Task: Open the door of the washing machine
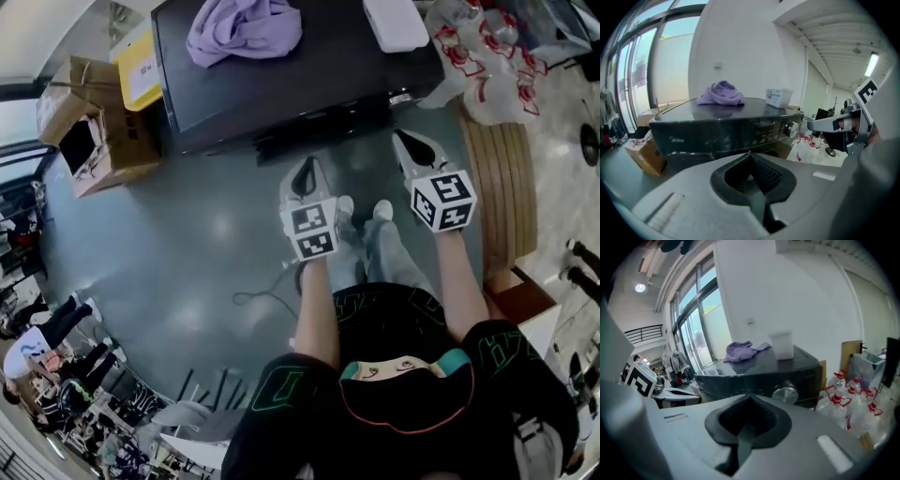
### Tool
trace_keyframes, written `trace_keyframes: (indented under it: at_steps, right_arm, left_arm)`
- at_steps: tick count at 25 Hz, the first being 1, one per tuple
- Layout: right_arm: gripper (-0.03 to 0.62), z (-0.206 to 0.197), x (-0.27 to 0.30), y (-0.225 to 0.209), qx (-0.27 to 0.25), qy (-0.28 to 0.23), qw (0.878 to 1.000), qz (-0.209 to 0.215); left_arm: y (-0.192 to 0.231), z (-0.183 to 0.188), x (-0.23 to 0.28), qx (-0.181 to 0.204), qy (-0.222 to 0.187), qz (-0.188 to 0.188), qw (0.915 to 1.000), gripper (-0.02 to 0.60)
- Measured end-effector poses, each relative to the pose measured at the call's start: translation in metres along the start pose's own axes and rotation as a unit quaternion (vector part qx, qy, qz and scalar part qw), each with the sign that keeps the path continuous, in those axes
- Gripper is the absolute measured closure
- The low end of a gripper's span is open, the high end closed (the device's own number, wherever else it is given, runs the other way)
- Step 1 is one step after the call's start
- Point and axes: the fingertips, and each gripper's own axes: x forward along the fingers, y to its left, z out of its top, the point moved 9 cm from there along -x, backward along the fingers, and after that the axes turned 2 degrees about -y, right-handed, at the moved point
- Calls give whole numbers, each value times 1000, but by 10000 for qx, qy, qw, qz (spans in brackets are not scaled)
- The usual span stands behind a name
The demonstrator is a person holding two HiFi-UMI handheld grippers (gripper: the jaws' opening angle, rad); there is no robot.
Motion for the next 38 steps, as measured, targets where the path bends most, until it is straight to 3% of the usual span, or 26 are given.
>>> trace_keyframes:
  at_steps: [3,7,17,18,22,26,33,38]
  right_arm:
    - [591,-11,29,28,-374,336,9977,448]
    - [591,-24,57,57,-973,811,9889,779]
    - [572,-44,123,111,-2405,1603,9507,1128]
    - [536,-46,129,115,-2515,1660,9461,1187]
    - [502,-49,148,130,-2963,1793,9285,1338]
    - [452,-52,160,143,-3588,2026,9012,1341]
    - [425,-60,181,163,-4770,2436,8352,1246]
    - [419,-66,191,160,-5072,2719,8098,1145]
  left_arm:
    - [34,-31,-11,-250,150,356,9989,571]
    - [71,-65,-12,-459,360,507,9970,569]
    - [140,-108,32,-106,804,275,9963,566]
    - [144,-111,37,-102,834,195,9963,544]
    - [165,-122,53,-90,984,-29,9951,443]
    - [179,-132,64,314,1323,-216,9905,375]
    - [190,-142,85,1356,1784,-664,9723,337]
    - [188,-148,105,1861,1912,-839,9601,337]
